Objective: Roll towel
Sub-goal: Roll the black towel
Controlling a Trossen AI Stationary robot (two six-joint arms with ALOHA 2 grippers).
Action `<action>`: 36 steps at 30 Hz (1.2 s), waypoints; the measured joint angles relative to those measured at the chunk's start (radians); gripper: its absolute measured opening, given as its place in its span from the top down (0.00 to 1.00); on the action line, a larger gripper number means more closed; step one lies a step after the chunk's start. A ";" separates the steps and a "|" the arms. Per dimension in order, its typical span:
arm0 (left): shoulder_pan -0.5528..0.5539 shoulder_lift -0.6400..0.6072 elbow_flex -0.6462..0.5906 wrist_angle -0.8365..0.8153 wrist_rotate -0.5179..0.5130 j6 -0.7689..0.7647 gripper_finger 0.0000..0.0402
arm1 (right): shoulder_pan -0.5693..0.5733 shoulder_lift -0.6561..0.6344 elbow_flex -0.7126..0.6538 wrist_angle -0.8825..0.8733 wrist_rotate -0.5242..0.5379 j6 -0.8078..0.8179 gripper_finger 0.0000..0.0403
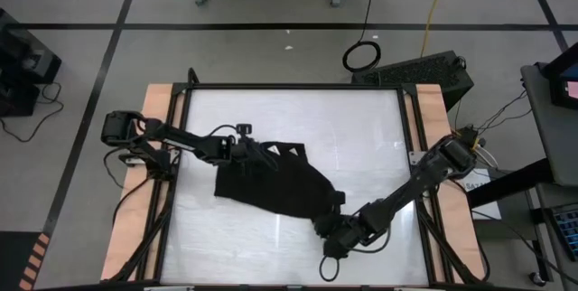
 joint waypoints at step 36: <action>-0.041 0.133 0.221 0.488 0.729 0.134 0.43 | 0.069 -0.261 0.000 0.055 0.274 -0.167 1.00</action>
